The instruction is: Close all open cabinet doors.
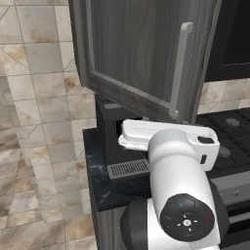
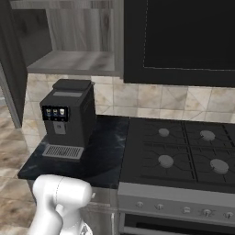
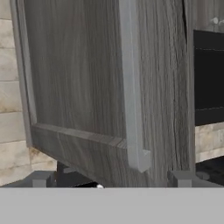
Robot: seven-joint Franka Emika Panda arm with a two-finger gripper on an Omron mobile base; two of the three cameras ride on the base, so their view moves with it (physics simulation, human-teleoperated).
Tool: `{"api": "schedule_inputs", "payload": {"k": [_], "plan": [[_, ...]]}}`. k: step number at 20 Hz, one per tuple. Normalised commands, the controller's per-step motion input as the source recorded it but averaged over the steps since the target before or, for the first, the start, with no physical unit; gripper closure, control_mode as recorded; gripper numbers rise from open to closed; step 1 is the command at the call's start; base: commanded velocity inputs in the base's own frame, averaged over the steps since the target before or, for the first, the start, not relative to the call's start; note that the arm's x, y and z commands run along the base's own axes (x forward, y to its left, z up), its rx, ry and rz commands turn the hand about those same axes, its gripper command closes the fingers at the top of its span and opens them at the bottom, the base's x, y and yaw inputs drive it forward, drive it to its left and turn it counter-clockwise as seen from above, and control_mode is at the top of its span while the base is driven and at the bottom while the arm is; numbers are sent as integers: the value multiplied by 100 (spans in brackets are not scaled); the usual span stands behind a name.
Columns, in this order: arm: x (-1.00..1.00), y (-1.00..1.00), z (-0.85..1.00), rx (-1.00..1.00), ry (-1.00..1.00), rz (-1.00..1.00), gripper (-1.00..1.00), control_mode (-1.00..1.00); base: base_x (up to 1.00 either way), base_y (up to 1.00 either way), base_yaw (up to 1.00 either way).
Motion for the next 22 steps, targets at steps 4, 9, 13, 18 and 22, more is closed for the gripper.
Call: {"api": "schedule_inputs", "payload": {"k": [4,9,13,18,22], "plan": [[0,1,0,0,0,-5,-100,-100,0,0,0],[2,0,-6,-1,0,-4,-100,-100,0,0,0],[13,0,-8,0,0,-6,-100,-100,0,0,0],[24,0,-12,0,0,-7,-100,-100,0,0,0],[34,0,-9,0,0,-7,-100,-100,0,0,0]]}}
